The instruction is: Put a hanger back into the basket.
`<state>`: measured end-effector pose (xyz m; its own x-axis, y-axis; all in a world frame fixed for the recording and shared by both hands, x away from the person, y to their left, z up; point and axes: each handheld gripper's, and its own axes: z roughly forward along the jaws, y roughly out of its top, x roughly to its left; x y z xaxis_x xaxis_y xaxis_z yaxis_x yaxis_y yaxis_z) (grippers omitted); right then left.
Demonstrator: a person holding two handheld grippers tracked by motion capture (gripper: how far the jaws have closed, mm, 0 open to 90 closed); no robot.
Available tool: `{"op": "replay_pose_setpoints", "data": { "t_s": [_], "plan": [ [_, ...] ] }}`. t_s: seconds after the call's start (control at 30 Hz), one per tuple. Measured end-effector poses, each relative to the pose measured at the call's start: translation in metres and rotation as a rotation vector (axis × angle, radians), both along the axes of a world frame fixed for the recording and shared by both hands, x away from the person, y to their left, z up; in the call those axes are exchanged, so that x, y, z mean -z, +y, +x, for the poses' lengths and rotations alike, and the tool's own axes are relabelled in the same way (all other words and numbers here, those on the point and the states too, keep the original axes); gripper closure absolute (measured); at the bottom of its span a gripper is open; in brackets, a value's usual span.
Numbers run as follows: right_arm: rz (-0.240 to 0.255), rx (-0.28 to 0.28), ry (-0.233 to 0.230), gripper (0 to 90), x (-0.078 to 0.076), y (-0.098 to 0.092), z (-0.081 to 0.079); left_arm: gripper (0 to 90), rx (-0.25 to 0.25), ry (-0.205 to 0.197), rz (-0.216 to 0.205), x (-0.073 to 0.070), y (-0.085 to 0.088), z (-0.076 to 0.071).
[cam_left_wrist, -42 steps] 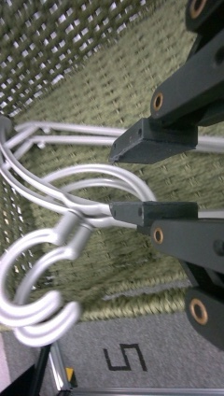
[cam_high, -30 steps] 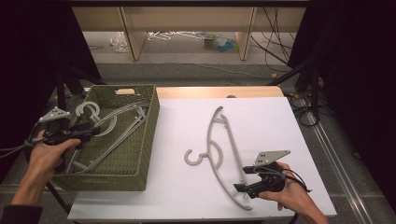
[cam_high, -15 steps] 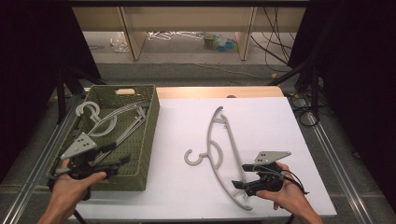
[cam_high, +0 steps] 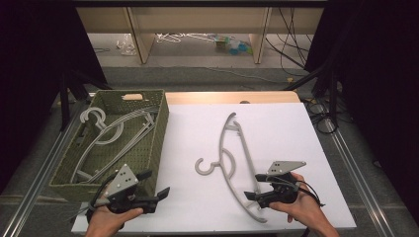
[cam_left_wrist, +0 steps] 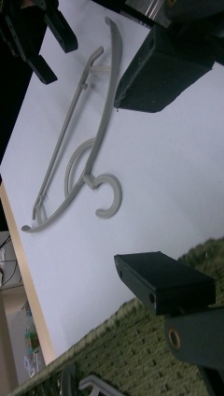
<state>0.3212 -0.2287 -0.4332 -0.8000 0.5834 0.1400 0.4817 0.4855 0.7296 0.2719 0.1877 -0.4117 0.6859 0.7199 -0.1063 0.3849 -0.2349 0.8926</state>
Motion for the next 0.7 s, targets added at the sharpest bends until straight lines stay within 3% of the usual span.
{"op": "replay_pose_setpoints", "data": {
  "t_s": [0.27, 0.37, 0.57, 0.67, 0.7],
  "plan": [
    [0.000, 0.005, 0.001, 27.3, 0.003, 0.003, 0.000, 19.2, 0.002, -0.028, -0.023, 0.013, -0.006, -0.007],
    [-0.004, -0.004, 0.007, 27.2, 0.003, 0.006, 0.000, 19.2, 0.019, -0.070, -0.009, 0.018, -0.009, -0.008],
    [-0.035, -0.002, -0.001, 27.2, 0.009, 0.017, 0.000, 17.2, 0.055, -0.088, -0.018, 0.020, -0.012, -0.011],
    [-0.062, -0.008, 0.012, 27.2, 0.011, 0.027, 0.000, 16.8, 0.045, -0.086, -0.017, 0.021, -0.011, -0.011],
    [-0.068, -0.011, -0.005, 27.5, 0.012, 0.030, 0.001, 16.7, 0.045, -0.087, -0.012, 0.021, -0.010, -0.010]
  ]
}}
